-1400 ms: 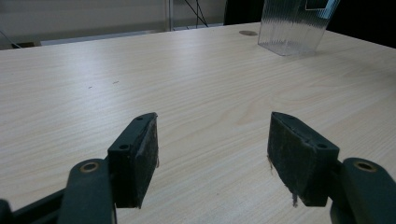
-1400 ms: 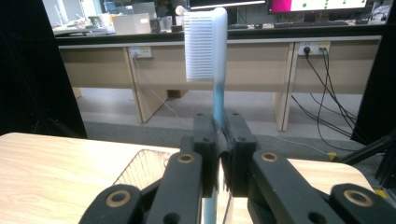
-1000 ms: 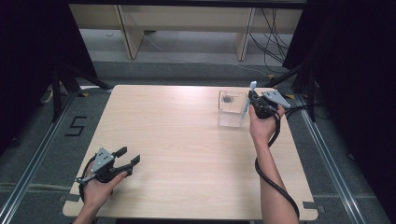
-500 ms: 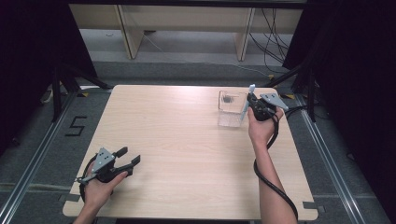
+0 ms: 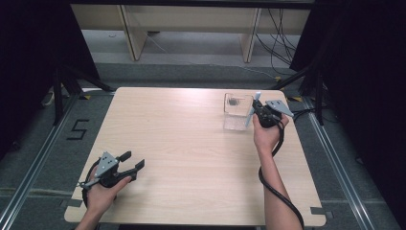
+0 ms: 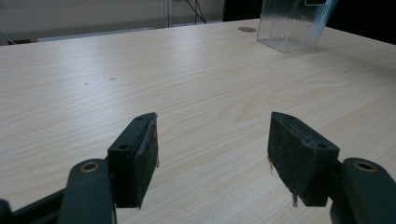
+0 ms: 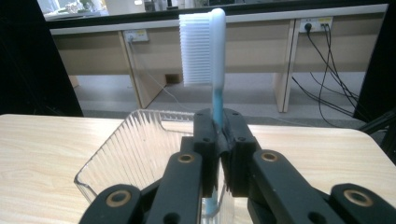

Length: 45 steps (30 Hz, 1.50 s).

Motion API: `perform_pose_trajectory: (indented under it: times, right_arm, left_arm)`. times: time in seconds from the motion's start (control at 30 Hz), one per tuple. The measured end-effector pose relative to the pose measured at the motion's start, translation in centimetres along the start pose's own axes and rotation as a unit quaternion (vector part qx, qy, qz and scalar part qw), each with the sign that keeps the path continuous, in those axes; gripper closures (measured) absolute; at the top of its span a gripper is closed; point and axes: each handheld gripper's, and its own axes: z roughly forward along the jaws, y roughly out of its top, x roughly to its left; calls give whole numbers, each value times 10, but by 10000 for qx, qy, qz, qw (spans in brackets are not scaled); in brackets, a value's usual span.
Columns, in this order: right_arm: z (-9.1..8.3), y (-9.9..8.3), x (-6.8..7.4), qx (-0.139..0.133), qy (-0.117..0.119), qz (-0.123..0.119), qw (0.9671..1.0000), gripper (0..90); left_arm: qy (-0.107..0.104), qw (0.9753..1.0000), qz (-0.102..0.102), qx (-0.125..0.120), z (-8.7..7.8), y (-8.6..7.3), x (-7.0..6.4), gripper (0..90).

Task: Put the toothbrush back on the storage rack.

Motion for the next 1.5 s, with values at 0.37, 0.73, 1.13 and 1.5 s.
perform_pose_trajectory:
  times: [0.37, 0.73, 1.13, 1.5]
  right_arm:
    - [1, -8, 1, 73, -45, 92, 9999, 856]
    - [2, -14, 1, 119, -66, 122, 9998, 853]
    - [2, -15, 1, 150, -100, 155, 9997, 809]
    - [1, -15, -1, 180, -123, 211, 9995, 712]
  left_arm:
    - [8, 10000, 21, 45, 0, 0, -1, 334]
    - [-19, 10000, 9, -16, 1, 0, 0, 334]
    - [-11, 10000, 4, -8, 0, 0, 0, 334]
    - [-4, 10000, 14, -1, 0, -1, 1, 334]
